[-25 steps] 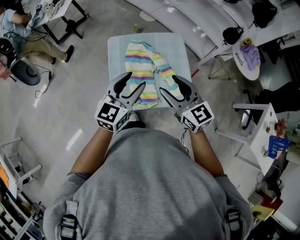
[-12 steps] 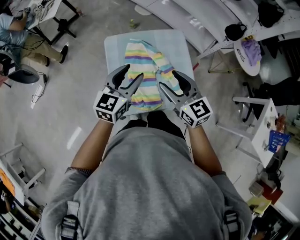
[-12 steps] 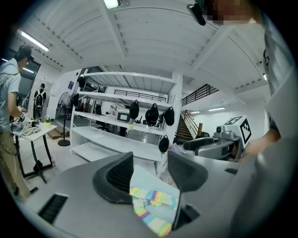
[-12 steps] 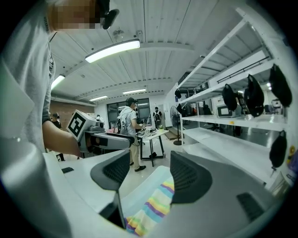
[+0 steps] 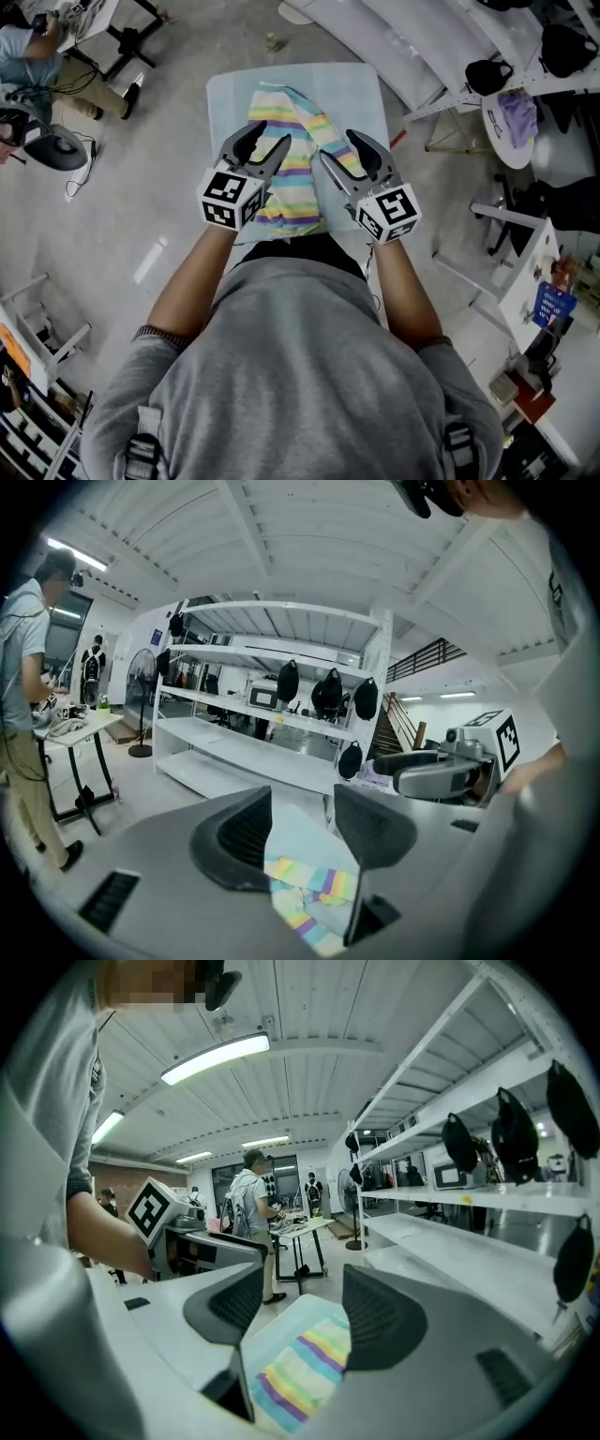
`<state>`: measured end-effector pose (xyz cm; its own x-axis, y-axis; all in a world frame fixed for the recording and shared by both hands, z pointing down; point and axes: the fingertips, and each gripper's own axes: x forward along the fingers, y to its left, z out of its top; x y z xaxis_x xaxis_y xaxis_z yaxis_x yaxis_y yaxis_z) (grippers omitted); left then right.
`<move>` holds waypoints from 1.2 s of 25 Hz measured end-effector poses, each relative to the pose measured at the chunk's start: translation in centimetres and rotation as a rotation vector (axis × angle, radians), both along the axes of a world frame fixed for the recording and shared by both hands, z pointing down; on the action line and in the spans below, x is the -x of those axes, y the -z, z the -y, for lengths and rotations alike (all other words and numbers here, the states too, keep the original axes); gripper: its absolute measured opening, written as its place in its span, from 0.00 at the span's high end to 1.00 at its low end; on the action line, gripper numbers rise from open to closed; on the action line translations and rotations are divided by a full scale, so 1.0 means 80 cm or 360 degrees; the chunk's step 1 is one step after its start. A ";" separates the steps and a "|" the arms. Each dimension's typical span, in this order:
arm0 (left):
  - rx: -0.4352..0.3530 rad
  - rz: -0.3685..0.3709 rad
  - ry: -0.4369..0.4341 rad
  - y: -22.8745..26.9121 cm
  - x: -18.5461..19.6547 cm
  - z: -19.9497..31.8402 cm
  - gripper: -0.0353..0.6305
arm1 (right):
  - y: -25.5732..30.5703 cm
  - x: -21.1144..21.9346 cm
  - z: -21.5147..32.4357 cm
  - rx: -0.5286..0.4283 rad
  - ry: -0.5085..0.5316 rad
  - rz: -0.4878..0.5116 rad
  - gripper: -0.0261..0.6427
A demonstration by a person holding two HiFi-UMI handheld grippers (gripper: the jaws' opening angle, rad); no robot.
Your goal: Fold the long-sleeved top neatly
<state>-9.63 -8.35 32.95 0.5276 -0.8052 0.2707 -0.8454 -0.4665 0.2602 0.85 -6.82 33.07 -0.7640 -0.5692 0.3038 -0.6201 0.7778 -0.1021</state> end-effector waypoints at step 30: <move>0.0848 0.0312 0.0311 -0.364 -0.090 0.195 0.61 | -0.233 -0.059 0.168 0.0386 0.0027 -0.0073 0.56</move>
